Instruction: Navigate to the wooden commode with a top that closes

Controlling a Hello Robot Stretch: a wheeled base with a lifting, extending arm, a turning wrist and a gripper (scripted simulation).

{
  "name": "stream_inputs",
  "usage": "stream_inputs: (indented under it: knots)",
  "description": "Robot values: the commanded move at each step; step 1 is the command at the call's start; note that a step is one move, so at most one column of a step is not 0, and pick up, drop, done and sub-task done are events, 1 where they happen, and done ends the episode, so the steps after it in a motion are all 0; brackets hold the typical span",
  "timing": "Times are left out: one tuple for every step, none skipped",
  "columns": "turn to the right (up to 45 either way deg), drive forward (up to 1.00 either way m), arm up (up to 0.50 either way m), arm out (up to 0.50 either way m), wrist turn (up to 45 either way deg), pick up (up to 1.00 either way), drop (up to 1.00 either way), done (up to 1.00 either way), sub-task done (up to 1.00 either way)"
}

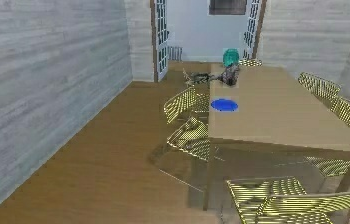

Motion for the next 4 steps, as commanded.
stream_inputs:
  knots:
    - [-24.0,0.00,0.00,0.00,0.0,0.00,0.00,0.00,0.00]
    - [-3.0,0.00,0.00,0.00,0.0,0.00,0.00,0.00,0.00]
    - [0.0,1.00,0.00,0.00,0.0,0.00,0.00,0.00,0.00]
    - [0.0,0.50,0.00,0.00,0.0,0.00,0.00,0.00,0.00]
